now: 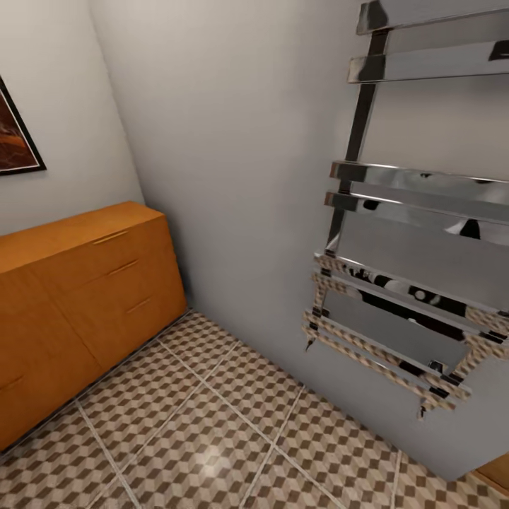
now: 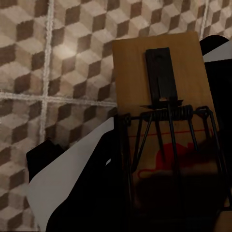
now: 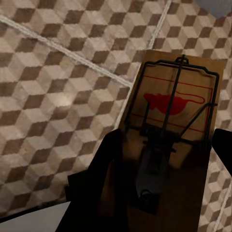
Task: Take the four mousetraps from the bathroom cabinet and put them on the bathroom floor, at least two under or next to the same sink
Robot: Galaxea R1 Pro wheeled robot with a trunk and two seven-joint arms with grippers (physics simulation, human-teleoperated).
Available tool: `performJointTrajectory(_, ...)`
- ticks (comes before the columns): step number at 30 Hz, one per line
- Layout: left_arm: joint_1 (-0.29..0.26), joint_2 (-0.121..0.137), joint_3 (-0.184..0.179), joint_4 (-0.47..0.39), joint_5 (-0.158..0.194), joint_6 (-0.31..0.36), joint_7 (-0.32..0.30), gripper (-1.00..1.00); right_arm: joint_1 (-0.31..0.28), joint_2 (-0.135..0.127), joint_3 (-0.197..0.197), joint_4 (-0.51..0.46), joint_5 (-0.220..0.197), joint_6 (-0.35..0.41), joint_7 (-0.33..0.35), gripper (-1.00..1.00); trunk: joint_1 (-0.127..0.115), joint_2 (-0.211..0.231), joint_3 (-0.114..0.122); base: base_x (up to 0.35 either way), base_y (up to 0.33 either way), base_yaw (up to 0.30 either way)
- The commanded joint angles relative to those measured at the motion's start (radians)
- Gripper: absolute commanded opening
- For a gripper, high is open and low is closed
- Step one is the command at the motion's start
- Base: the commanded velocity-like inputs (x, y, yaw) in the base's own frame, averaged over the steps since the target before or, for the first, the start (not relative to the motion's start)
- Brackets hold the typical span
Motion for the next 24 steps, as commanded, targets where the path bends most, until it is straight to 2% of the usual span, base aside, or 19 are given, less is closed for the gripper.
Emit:
performJointTrajectory(1,-0.001,0.000,-0.009,0.000,0.004,-0.006,0.001,-1.00,0.000,0.000,0.009,0.001,-0.010,-0.004,-0.001,-1.00,0.000,0.000,-0.001,0.000,0.000,0.292)
performJointTrajectory(24,-0.001,0.000,-0.009,0.000,0.005,-0.005,0.001,-1.00,0.000,-0.001,0.009,-0.001,-0.009,-0.005,-0.001,-1.00,0.000,0.000,-0.001,0.000,0.000,0.292)
